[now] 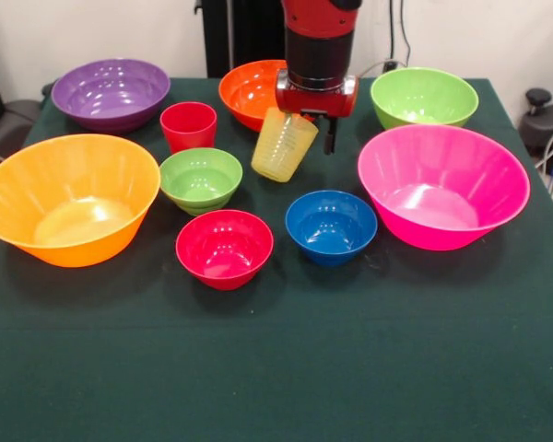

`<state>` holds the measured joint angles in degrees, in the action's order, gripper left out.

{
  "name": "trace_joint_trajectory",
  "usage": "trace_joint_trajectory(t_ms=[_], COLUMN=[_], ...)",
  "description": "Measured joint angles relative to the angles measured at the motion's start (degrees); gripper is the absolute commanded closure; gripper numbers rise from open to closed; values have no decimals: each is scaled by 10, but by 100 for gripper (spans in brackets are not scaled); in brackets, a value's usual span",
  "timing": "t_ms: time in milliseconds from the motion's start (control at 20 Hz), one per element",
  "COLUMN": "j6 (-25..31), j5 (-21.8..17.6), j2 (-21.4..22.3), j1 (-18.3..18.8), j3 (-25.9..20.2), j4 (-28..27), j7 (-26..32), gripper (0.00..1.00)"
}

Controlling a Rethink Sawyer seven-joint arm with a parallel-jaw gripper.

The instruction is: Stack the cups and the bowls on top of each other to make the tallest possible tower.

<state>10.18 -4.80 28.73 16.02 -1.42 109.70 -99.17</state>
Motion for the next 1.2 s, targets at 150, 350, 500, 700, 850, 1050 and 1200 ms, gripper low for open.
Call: trace_joint_trajectory(t_ms=[150,350,500,700,850,1050,1200], j6=[-1,-1,-1,-1,-1,-1,-1], j5=[0,0,0,0,0,0,-3], j2=[0,0,0,0,0,0,0], j1=[6,8,8,8,4,-4,-12], j3=[-3,-4,-3,-3,0,5,9], j4=[0,0,-1,-2,-4,-8,-12], j7=[0,0,0,0,0,0,0], gripper=[0,0,0,0,0,0,0])
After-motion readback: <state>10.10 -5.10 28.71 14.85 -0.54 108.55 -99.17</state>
